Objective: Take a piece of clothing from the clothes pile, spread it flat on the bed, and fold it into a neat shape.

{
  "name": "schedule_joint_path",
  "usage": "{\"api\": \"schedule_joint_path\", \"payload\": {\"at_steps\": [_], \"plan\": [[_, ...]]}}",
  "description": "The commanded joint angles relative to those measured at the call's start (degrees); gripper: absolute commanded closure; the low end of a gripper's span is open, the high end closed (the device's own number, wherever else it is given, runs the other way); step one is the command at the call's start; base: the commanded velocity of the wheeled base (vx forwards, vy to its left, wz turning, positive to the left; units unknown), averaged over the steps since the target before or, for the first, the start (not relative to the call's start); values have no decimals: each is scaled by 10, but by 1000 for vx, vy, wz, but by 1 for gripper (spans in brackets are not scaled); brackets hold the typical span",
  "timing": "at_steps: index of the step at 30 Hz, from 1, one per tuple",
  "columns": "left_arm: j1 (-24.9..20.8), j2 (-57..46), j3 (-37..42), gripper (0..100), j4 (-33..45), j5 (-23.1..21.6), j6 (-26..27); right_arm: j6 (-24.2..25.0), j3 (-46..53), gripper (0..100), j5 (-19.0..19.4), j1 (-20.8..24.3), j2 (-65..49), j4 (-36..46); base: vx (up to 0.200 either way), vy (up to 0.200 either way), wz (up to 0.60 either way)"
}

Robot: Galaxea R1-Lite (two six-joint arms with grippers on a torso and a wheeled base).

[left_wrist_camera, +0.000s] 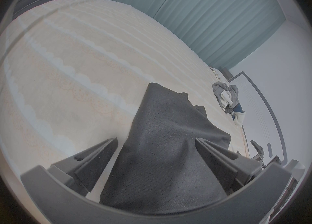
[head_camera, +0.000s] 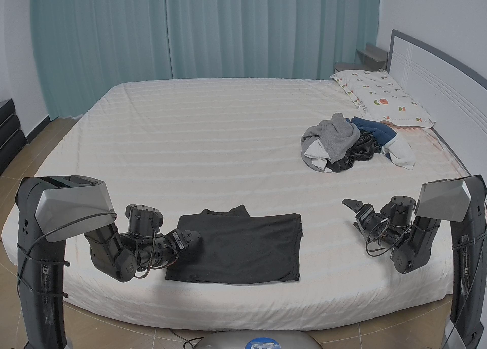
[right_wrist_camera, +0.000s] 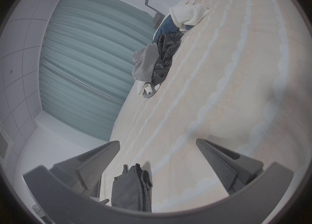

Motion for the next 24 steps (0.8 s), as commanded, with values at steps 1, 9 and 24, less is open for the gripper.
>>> {"api": "schedule_joint_path", "payload": {"at_steps": [1,9,24], "plan": [[-1,4,-3,0,0,3,-1,0,0,0,0,0,0,0,0,0,0],[-1,3,-4,100,0,5,-6,-1,2,0,0,1,0,-1,0,0,0],[0,-2,19,100,-26,7,-17,-1,7,0,0,0,-5,-1,0,0,0]]}}
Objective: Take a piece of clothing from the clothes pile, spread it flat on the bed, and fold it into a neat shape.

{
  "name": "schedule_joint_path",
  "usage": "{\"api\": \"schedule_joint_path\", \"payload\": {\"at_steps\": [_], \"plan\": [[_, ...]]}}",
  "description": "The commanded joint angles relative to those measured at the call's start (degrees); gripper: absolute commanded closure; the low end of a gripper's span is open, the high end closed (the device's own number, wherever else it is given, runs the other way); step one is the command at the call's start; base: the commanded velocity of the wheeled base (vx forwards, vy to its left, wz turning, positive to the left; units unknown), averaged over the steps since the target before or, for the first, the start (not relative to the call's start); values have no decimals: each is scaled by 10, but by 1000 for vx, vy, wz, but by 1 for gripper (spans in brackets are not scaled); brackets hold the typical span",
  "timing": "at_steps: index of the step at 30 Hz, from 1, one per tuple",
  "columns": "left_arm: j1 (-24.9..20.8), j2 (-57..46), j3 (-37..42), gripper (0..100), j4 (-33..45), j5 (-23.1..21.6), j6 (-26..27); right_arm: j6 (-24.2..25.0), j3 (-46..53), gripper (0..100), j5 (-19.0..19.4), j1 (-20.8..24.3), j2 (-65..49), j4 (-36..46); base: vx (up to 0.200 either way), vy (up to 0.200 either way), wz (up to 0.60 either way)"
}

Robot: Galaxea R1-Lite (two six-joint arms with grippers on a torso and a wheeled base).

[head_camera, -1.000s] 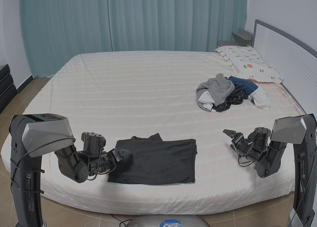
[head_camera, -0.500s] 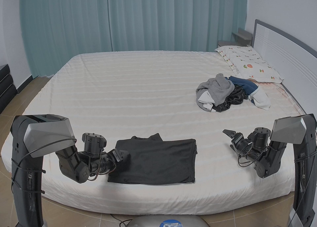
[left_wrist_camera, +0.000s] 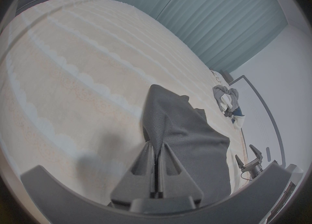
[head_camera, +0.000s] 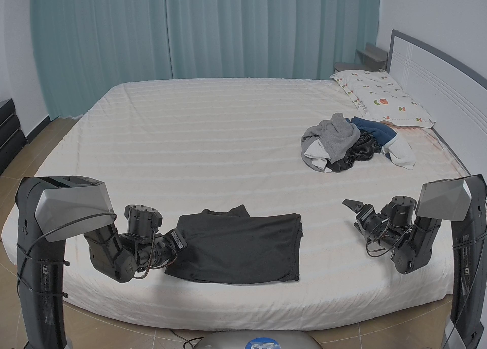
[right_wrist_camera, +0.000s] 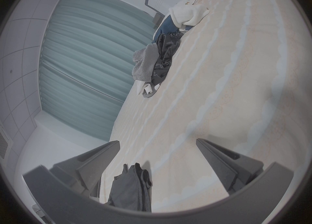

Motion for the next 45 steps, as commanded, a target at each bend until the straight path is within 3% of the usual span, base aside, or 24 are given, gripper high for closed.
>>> {"api": "schedule_joint_path", "payload": {"at_steps": [1,10,27,33,45], "plan": [[-1,-1,16,100,-19,0,0,-1,1,0,0,0,-2,0,0,0,0],[-3,-1,31,100,-60,33,-19,-1,5,0,0,0,-3,1,0,0,0],[-2,-2,32,100,-62,33,-24,0,9,0,0,-1,-4,-1,0,35,0],[-1,-3,28,100,-62,34,-49,0,9,0,0,-1,-4,-1,0,0,0],[4,-5,30,100,-62,34,-50,1,9,0,-1,-1,-4,-2,0,200,0]]}}
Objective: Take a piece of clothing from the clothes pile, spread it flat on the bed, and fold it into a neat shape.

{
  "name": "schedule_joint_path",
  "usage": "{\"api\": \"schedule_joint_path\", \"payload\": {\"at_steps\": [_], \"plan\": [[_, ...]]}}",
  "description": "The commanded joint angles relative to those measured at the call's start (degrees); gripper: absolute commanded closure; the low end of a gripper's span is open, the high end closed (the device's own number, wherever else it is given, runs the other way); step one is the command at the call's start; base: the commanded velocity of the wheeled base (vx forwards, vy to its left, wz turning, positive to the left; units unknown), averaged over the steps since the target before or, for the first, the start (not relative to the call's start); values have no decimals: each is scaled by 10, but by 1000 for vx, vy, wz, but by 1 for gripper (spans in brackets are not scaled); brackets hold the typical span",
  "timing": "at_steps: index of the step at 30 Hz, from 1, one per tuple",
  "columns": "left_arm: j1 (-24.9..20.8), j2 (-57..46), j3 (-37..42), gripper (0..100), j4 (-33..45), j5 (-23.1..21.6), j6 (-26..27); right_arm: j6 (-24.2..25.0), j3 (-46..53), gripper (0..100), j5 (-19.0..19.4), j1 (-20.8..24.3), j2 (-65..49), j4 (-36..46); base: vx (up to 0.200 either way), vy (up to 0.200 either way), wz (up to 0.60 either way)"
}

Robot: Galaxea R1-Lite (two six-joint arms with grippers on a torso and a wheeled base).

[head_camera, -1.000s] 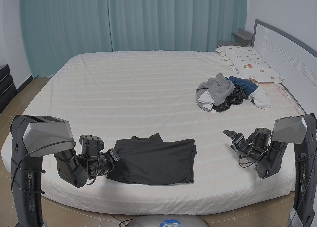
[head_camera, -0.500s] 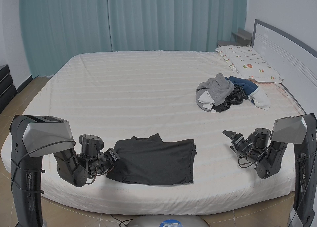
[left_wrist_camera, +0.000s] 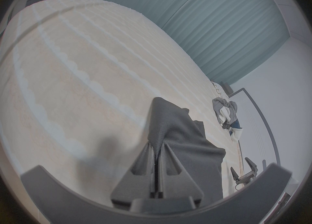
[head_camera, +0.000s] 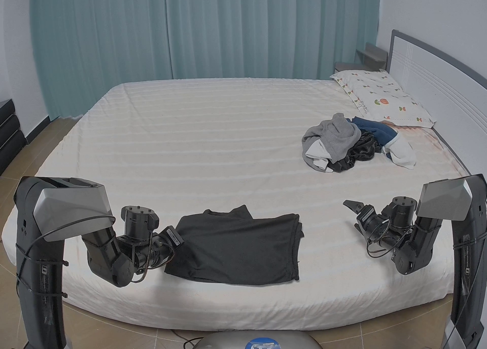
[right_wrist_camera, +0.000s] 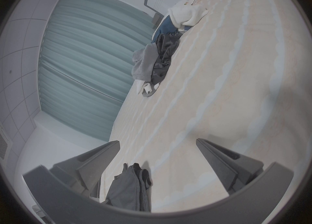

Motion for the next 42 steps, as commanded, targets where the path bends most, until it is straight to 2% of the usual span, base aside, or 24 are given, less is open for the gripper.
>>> {"api": "schedule_joint_path", "payload": {"at_steps": [1,8,33,39,42], "plan": [[2,0,-1,100,0,0,0,1,0,0,0,-1,0,0,0,200,0],[2,-1,-2,100,0,12,-14,1,0,0,0,-1,0,0,0,200,0],[22,-8,11,100,0,12,-15,1,4,0,0,-3,-1,-2,0,200,0],[17,-13,13,100,8,26,-36,2,4,0,0,-3,-1,-2,0,200,0],[13,-16,25,100,9,26,-37,1,5,0,0,-3,-1,-2,0,0,0]]}}
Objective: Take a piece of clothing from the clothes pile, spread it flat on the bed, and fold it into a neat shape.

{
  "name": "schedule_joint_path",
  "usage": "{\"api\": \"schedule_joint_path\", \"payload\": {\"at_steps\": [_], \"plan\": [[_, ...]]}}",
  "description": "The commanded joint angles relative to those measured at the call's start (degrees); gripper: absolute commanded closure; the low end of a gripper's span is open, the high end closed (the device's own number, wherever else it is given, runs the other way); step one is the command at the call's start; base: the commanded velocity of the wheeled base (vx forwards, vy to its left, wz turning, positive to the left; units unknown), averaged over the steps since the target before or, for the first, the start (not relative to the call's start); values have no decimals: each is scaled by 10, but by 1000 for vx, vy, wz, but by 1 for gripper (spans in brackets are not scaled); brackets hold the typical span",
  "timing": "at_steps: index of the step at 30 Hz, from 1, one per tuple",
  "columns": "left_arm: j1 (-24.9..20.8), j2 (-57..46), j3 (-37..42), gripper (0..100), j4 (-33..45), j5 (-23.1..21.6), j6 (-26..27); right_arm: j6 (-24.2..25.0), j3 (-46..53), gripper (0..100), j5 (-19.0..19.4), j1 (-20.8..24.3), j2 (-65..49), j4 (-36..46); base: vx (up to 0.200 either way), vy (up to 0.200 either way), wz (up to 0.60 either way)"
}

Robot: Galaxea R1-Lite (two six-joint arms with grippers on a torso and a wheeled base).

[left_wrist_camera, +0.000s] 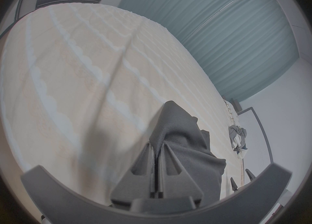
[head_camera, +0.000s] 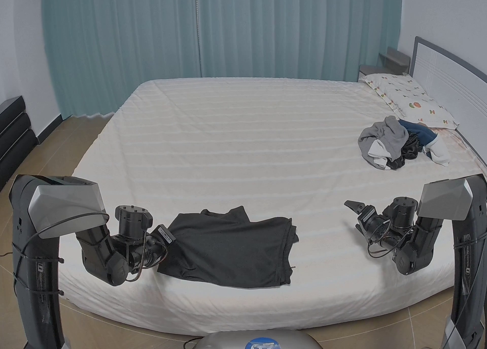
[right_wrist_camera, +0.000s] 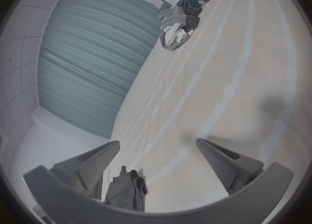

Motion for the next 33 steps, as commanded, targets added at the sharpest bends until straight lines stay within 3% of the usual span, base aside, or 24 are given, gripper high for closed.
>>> {"api": "schedule_joint_path", "payload": {"at_steps": [1,9,10,21,26,30,33], "plan": [[-7,-6,13,100,1,0,-2,0,1,0,0,0,0,0,0,0,0],[-7,-13,27,100,1,-1,-3,-1,2,0,0,0,0,0,0,0,0],[-7,-15,28,0,1,-1,-3,-1,2,0,0,0,0,0,0,0,0],[0,-38,35,0,-1,-1,-9,-1,12,0,-3,1,-22,0,0,0,0],[16,-88,42,0,-3,0,-7,-13,22,0,-23,4,-63,5,0,0,0],[17,-142,62,0,-12,3,14,-46,22,0,-25,4,-83,13,0,0,0],[16,-186,85,0,-41,21,79,-118,31,0,-45,6,-115,33,0,0,0]]}}
